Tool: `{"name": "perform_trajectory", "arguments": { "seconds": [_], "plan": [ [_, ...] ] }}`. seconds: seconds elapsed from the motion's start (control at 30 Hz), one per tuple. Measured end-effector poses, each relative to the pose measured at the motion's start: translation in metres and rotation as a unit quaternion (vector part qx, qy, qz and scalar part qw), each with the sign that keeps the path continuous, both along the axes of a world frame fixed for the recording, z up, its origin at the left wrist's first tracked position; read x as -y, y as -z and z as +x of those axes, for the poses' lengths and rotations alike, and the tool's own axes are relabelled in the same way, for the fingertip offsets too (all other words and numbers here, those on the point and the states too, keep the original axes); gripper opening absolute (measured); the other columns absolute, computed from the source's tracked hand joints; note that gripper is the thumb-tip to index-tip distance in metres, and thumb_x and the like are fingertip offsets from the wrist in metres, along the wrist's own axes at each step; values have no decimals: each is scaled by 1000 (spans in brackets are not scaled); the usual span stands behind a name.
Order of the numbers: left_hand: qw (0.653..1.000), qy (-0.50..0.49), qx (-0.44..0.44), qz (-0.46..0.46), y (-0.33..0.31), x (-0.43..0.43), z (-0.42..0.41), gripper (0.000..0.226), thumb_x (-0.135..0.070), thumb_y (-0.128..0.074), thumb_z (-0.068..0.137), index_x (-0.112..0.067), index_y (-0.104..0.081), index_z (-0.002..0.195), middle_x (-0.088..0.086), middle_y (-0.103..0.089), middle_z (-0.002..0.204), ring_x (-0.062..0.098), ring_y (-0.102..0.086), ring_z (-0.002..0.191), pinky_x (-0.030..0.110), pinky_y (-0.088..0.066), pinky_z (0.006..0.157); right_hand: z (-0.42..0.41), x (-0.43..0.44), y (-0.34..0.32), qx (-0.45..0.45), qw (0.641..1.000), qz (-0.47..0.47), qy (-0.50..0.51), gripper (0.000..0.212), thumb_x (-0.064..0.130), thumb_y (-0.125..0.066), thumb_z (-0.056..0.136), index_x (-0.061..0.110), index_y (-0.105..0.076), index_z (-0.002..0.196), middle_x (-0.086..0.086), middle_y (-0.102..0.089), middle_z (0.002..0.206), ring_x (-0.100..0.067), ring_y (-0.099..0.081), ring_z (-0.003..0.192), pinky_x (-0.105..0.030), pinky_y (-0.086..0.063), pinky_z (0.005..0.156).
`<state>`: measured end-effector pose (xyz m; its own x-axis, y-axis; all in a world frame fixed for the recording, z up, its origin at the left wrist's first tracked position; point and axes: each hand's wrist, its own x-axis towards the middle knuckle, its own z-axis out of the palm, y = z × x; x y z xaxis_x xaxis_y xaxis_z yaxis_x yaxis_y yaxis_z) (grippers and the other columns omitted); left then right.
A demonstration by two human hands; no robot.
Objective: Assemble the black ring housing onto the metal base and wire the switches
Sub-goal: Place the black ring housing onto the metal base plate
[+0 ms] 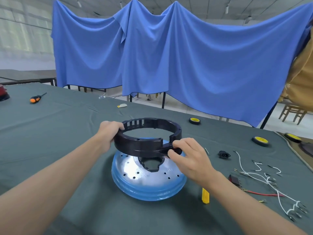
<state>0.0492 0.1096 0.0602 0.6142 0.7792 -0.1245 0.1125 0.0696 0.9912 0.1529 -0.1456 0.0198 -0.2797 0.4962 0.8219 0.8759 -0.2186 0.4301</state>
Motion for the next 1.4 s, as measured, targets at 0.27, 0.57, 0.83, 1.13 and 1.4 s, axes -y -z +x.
{"name": "perform_trajectory", "arguments": {
  "seconds": [0.27, 0.57, 0.83, 1.13, 1.4],
  "plan": [
    [998, 53, 28, -6, 6, 4, -7, 19, -4, -59, 88, -15, -74, 93, 10, -68, 87, 24, -61, 84, 31, -45, 79, -28, 7, 3, 32, 995, -85, -41, 16, -2, -64, 80, 12, -61, 86, -8, -61, 93, -26, -48, 71, -35, -38, 58],
    [991, 131, -14, -2, 19, 14, -13, 29, -13, -49, 99, -19, -70, 119, 5, -73, 114, 26, -66, 112, 45, -42, 110, -41, 13, 5, 52, 988, -133, -62, 16, -2, -57, 75, 13, -61, 80, -6, -63, 90, -24, -45, 67, -32, -31, 58],
    [988, 139, -43, 56, 21, 20, -16, 25, -16, -49, 101, -20, -71, 114, -1, -72, 110, 20, -68, 99, 35, -53, 95, -54, 17, 2, 14, 980, -190, -65, 28, 37, -53, 96, 14, -64, 84, -4, -63, 93, -24, -49, 71, -35, -35, 57],
    [992, -64, -96, 43, 24, 42, -28, 25, -36, -49, 93, -14, -49, 81, 6, -58, 94, 22, -55, 78, 35, -45, 71, -19, 0, -7, -465, 873, 42, 139, 35, 40, -41, 100, 14, -56, 116, 3, -56, 120, -11, -40, 117, -30, -38, 96],
    [993, -39, -110, 28, 36, 72, -23, 50, -50, -45, 95, -16, -43, 132, 7, -52, 128, 30, -49, 113, 42, -42, 97, -14, -12, 5, -668, 739, 15, 81, 31, 53, -36, 97, 29, -50, 111, 6, -54, 121, -11, -48, 106, -28, -32, 89]
  ]
}}
